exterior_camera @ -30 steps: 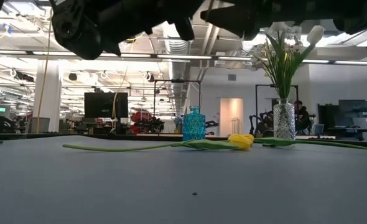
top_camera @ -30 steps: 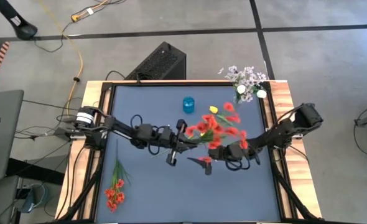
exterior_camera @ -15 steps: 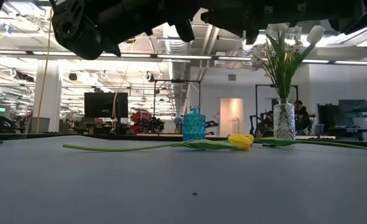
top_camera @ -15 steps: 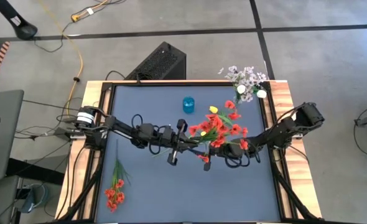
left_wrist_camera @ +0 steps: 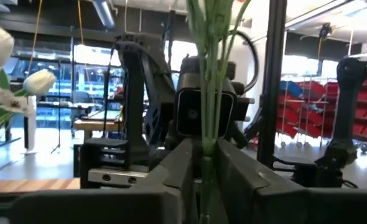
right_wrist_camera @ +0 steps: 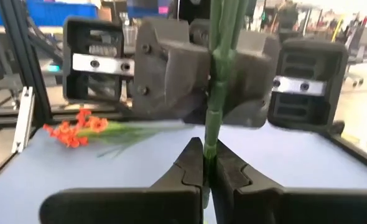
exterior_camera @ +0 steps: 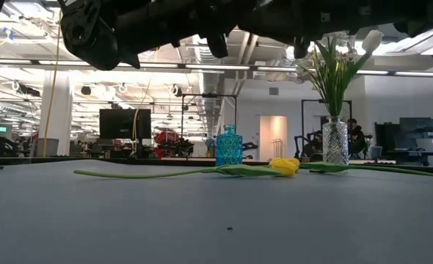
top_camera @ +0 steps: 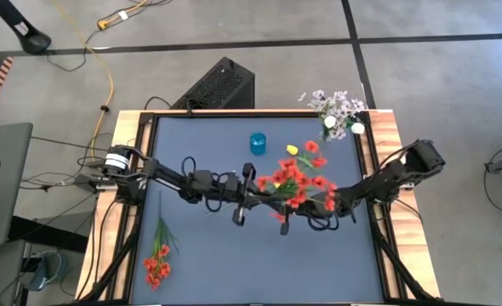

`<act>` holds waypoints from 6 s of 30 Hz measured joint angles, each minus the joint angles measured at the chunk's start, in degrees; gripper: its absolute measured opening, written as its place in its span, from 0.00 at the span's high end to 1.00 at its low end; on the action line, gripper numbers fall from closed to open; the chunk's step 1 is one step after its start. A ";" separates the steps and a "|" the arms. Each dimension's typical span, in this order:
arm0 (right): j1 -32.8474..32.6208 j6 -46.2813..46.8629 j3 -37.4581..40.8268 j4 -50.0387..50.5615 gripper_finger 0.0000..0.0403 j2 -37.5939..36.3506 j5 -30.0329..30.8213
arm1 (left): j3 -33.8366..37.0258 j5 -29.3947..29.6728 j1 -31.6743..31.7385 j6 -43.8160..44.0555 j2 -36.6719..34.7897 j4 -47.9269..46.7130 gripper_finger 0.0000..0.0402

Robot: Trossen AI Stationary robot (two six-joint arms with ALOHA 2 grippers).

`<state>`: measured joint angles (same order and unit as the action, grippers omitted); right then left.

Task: Sort flowers into vase by color
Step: Put the right orange flowers into the blue vase, then put the orange flowers into the blue vase

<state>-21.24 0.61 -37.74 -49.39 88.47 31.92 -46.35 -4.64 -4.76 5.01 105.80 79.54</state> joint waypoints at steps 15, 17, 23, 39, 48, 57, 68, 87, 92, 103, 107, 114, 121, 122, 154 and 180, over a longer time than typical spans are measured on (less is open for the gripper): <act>4.37 15.88 -0.02 28.24 0.92 -8.59 -5.90 | -4.07 -5.42 5.47 11.31 -0.02 -16.30 0.54; 5.01 15.91 -0.02 28.97 0.92 -8.59 -6.47 | -5.49 -5.67 5.58 10.44 -0.02 -19.10 0.53; 5.27 15.93 -0.01 30.01 0.92 -8.76 -6.29 | -6.38 -6.70 5.91 8.88 -0.02 -19.80 0.52; 5.27 15.97 -0.02 30.85 0.92 -8.61 -5.88 | -5.16 -7.52 6.28 8.16 -0.02 -20.42 0.66; 5.27 15.87 0.00 29.58 0.75 -8.61 -6.16 | -5.51 -7.04 6.28 6.39 -0.02 -19.59 0.97; 5.27 16.01 0.00 31.52 0.43 -10.35 -4.01 | -5.51 -7.08 6.66 6.16 -0.35 -21.33 0.99; 5.27 20.98 0.00 49.19 0.24 -14.27 -3.10 | -5.51 -0.05 13.07 0.08 -5.80 -32.42 1.00; 4.95 25.03 2.69 49.77 0.24 -10.67 -1.83 | -5.32 8.13 29.53 -0.30 -6.40 -32.41 1.00; 5.25 24.41 2.67 49.02 0.24 -10.67 -1.68 | -5.03 7.66 29.10 -0.91 -6.40 -31.97 1.00; 3.98 24.84 2.58 46.89 0.24 -10.67 -1.72 | -5.06 7.02 28.53 -2.40 -2.51 -28.66 1.00; 2.72 24.89 2.60 46.92 0.24 -10.67 -1.72 | -5.18 7.11 28.64 -2.86 -0.73 -28.04 1.00; 2.06 24.93 2.60 45.84 0.24 -10.67 -1.68 | -5.26 6.74 28.77 -0.90 4.24 -23.36 1.00; 2.06 24.91 2.60 45.90 0.24 -10.67 -1.74 | -5.38 6.91 28.77 -0.69 4.96 -25.50 0.99; 2.06 24.91 2.60 45.88 0.24 -10.67 -1.74 | -5.38 6.91 28.77 -0.69 4.96 -25.70 0.97; 1.77 23.65 2.60 46.63 0.24 -10.67 -2.14 | -5.35 5.97 28.73 -3.75 -14.59 -67.17 0.65; -0.22 12.79 2.64 39.96 0.24 -10.40 -8.02 | -3.89 9.02 -3.38 55.41 -30.75 -131.56 0.65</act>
<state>-21.46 13.40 -35.09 -9.43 78.06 23.90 -50.24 4.38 -8.14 60.41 75.05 -52.02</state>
